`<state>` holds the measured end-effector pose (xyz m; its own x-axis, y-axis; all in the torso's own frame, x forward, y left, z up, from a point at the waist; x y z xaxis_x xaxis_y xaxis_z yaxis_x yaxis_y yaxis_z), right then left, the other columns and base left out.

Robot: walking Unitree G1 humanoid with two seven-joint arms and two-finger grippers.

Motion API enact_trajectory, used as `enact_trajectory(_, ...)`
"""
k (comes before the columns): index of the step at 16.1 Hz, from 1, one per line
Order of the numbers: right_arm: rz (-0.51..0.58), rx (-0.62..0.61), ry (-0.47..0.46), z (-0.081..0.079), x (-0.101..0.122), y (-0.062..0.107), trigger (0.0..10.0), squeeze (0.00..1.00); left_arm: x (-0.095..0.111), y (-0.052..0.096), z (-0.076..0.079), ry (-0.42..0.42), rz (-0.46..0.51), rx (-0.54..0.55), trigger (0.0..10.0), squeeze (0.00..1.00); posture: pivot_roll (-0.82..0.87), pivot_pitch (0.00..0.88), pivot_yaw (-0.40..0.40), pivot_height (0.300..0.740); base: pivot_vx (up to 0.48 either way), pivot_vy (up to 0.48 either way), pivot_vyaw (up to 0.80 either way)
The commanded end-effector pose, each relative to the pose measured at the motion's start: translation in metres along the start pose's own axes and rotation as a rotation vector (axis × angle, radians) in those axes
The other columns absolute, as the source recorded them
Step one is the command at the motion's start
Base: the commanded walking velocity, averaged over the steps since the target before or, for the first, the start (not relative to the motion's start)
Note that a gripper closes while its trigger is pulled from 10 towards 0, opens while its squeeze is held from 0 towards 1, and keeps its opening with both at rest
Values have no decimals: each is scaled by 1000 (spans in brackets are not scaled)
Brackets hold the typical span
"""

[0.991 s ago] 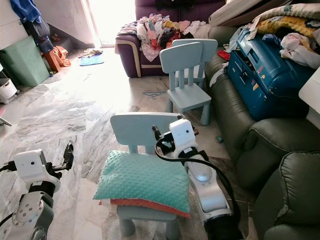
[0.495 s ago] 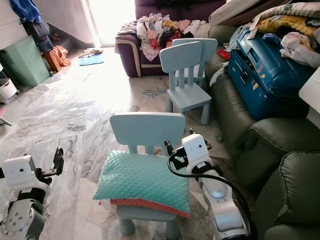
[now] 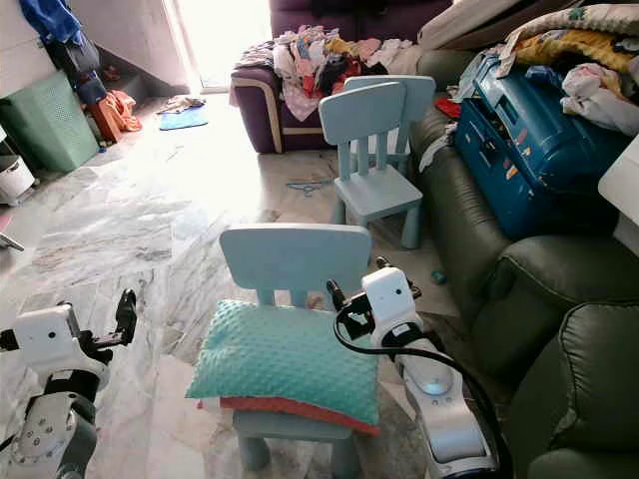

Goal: Move the pillow to the sofa

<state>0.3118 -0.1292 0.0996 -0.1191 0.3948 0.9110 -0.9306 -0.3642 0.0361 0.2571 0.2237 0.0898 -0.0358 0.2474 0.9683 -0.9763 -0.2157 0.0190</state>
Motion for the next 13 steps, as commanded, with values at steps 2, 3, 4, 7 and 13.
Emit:
enact_trajectory(2,29,-3,-4,0,9,-2,10000,0,-1,1,-3,-11,-5,8,10000,0,-160,9,78,740,0,0,0)
enact_trajectory(3,29,-2,-5,-1,9,-2,10000,0,-1,1,-2,-12,-5,3,10000,0,-160,9,78,740,0,0,0)
enact_trajectory(4,29,0,-5,-2,9,-2,10000,0,-1,1,-2,-12,-4,-3,10000,0,-158,9,77,740,0,0,0)
enact_trajectory(7,34,8,-13,-4,10,-4,10000,0,-3,2,-1,-8,-8,3,10000,0,-157,9,78,740,0,0,0)
enact_trajectory(13,31,46,-45,-12,10,0,10000,0,-7,10,-2,-13,-31,6,10000,0,-142,45,72,740,0,0,0)
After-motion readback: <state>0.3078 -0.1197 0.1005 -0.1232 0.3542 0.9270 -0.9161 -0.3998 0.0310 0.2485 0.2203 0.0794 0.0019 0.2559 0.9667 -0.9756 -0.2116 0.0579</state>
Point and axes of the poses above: a point about 5 cm out from each wrist's last joint towards the gripper, its own y axis pointing back from the gripper into the wrist, its own x axis along the axis of the wrist's last joint, z = x × y, the point moved 3 cm from there along -y, pointing out of the wrist towards the gripper, and after that the axes turned 11 degrees about y, right-handed, at the moved point
